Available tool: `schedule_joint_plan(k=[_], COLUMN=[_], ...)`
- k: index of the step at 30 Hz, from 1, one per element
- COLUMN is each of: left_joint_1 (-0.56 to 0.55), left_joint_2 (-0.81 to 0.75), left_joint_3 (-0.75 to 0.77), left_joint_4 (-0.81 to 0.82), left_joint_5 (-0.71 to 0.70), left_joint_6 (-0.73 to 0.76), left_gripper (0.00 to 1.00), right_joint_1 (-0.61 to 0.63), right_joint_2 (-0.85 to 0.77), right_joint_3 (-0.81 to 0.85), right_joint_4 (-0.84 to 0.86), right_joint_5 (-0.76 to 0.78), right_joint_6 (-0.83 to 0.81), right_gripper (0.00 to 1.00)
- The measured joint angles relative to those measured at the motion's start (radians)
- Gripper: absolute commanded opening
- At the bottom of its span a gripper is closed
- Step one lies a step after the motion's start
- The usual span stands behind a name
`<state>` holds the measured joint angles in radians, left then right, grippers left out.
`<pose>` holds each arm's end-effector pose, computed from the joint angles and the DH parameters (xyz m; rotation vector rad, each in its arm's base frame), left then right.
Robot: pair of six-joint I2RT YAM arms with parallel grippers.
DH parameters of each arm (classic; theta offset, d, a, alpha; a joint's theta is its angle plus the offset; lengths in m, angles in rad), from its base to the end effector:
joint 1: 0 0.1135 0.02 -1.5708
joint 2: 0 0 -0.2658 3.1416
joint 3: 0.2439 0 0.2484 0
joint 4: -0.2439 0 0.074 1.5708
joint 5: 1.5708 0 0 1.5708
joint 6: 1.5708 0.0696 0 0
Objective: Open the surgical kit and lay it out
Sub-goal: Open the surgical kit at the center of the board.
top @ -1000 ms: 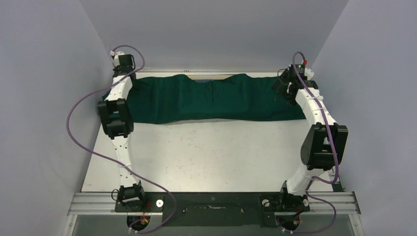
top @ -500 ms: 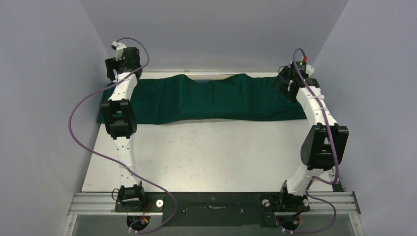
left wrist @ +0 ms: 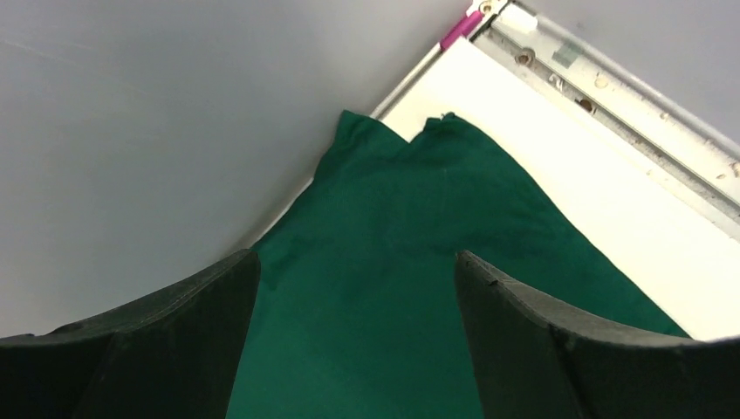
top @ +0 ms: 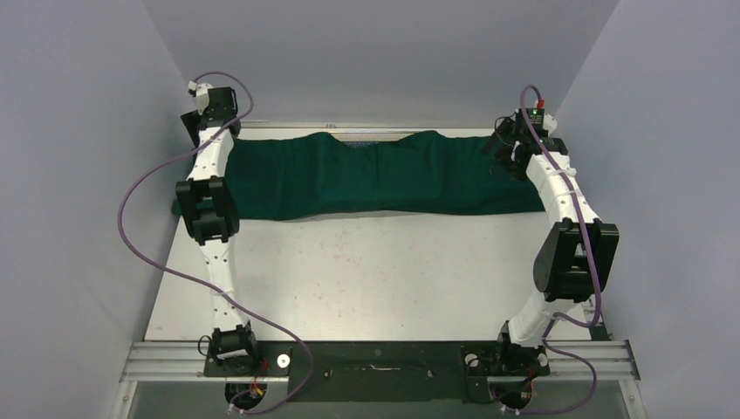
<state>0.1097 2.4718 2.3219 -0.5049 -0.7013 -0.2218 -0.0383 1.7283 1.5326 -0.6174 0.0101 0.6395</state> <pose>0.5682 0.1078 0.2244 -0.7199 2.0087 0.7089 0.4082 -0.0163 0.2837 0.8028 2.2630 0.2714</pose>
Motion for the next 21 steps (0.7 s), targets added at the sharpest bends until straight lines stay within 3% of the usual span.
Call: schedule_joint_plan(k=[8,18,21], left_joint_1=[0.054,0.054,0.062], left_joint_2=[0.080,0.229,0.229], left_joint_3=[-0.017,0.130,0.130], left_joint_4=[0.028,-0.010,-0.013], left_joint_5=[0.158,0.168,0.177], left_joint_6=[-0.047,-0.092,-0.109], left_gripper=[0.75,0.66,0.59], right_joint_1=[0.000,0.001,0.006], right_joint_2=[0.008,0.034,0.037], right_joint_3=[0.001,0.006,0.032], right_joint_4=[-0.033,-0.074,-0.092], right_joint_5=[-0.027,-0.037,-0.037], right_joint_6=[0.008,0.036,0.041], right_gripper=[0.80,0.79,0.79])
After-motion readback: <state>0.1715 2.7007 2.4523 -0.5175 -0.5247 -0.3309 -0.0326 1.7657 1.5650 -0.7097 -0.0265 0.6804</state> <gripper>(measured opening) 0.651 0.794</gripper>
